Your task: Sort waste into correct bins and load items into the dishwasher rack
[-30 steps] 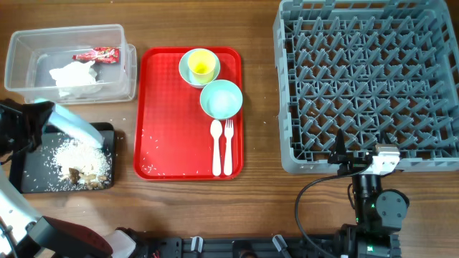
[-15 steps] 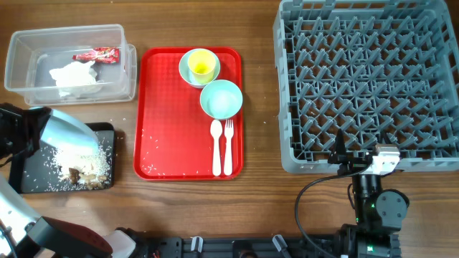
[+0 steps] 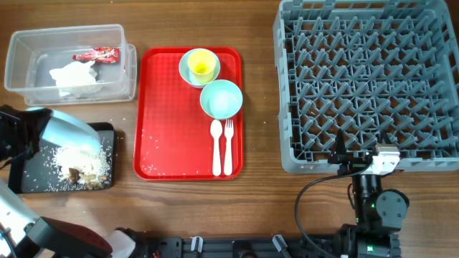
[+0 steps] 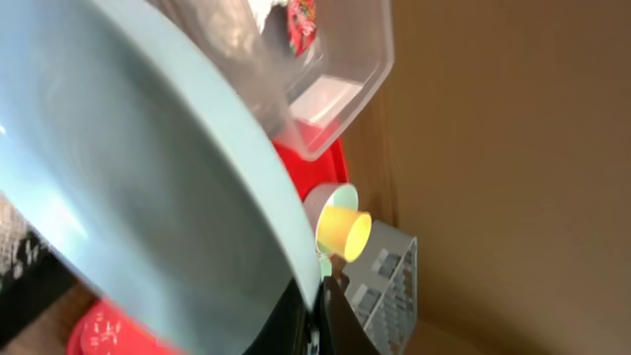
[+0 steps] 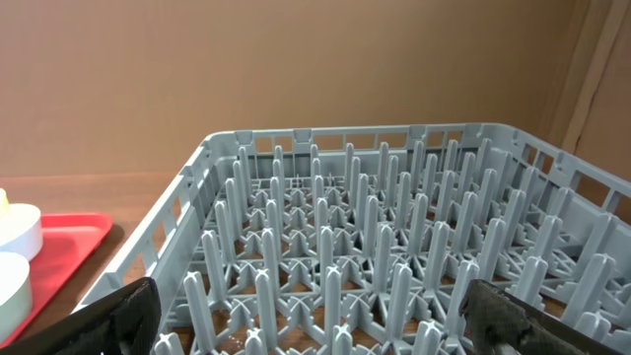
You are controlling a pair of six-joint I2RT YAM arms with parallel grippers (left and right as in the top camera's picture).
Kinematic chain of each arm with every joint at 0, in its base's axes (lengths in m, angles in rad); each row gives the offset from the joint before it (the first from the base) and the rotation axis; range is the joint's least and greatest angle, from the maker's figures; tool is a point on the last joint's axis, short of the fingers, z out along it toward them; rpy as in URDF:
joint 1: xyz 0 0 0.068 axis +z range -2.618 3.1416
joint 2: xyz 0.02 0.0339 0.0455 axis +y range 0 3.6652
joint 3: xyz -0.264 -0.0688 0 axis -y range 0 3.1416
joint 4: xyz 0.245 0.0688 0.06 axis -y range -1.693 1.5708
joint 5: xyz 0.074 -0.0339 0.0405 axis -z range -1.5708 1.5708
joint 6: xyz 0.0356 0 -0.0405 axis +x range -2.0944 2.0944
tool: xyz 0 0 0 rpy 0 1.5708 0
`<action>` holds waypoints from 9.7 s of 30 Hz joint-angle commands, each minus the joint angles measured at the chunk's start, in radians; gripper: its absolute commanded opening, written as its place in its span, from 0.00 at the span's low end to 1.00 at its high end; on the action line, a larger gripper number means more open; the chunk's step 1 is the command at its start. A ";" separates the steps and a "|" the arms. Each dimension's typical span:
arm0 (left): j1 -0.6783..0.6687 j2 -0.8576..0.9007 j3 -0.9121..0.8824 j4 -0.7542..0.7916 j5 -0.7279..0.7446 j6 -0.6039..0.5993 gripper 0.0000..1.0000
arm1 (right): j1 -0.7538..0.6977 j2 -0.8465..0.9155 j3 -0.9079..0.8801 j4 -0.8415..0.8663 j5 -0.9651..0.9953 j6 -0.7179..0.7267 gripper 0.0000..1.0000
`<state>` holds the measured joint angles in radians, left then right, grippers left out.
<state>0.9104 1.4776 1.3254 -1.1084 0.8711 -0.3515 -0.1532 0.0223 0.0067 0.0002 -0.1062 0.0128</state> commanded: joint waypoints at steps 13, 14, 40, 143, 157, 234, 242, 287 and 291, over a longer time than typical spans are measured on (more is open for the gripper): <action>-0.232 -0.045 0.008 -0.199 0.089 0.192 0.04 | 0.002 -0.005 -0.002 0.005 0.013 -0.013 1.00; -0.295 -0.045 0.008 -0.206 0.059 0.192 0.04 | 0.002 -0.005 -0.002 0.005 0.013 -0.012 1.00; -1.301 0.214 0.000 0.095 -0.795 -0.267 0.04 | 0.002 -0.005 -0.002 0.005 0.013 -0.013 1.00; -0.299 -0.156 0.105 0.042 -0.880 -0.285 1.00 | 0.581 1.556 1.711 -0.393 -0.208 0.087 1.00; -0.299 -0.156 0.105 0.042 -0.880 -0.285 1.00 | 0.731 1.912 1.936 -0.739 -0.212 0.177 1.00; -0.299 -0.156 0.105 0.042 -0.880 -0.285 1.00 | 0.893 2.102 1.902 -0.901 0.104 0.233 0.48; -0.299 -0.156 0.105 0.042 -0.880 -0.285 1.00 | 0.938 2.263 1.902 -0.883 0.142 0.171 0.63; -0.299 -0.156 0.105 0.042 -0.880 -0.285 1.00 | 0.827 1.926 1.931 -0.962 0.195 0.247 0.04; -0.299 -0.156 0.105 0.042 -0.880 -0.285 1.00 | 0.614 1.808 1.931 -0.956 0.110 0.206 0.04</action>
<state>0.6052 1.3239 1.4189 -1.0687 -0.0093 -0.6380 0.6003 1.9003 1.9144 -0.9615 0.0780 0.2562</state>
